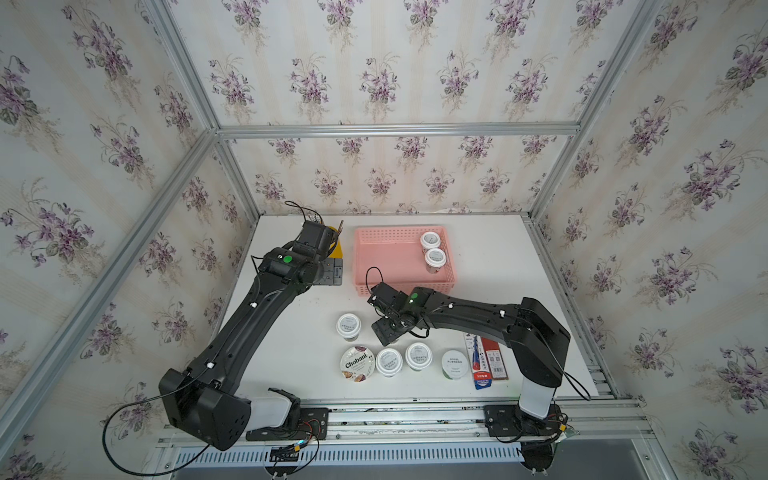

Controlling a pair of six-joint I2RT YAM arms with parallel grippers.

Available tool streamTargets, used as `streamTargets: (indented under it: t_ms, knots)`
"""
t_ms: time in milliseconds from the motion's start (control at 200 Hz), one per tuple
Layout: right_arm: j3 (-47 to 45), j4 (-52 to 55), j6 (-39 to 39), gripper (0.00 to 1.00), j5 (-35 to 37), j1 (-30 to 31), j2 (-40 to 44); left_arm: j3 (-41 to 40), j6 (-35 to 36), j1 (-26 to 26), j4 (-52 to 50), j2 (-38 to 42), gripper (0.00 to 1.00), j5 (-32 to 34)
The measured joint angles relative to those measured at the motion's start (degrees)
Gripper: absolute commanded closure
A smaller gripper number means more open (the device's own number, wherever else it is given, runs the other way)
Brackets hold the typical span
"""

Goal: Put the yogurt in the basket
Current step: Pick up the yogurt from the center of the board.

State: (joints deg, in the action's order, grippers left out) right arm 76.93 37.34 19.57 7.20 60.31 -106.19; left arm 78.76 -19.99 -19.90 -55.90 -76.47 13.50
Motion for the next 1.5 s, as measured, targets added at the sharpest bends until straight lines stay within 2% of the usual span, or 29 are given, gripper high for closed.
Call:
streamTargets:
  t_ms: [375, 1124, 1498]
  knots:
    - [-0.2, 0.2, 0.0, 0.19, 1.3, 0.0, 0.2, 0.0, 0.0, 0.0, 0.0, 0.0, 0.01, -0.2]
    - [2.9, 3.3, -0.3, 0.19, 2.5, -0.3, 0.6, 0.0, 0.0, 0.0, 0.0, -0.2, 0.01, -0.3]
    - [9.0, 7.7, -1.7, 0.19, 4.2, -4.7, 2.4, 0.0, 0.0, 0.0, 0.0, -0.2, 0.01, -1.3]
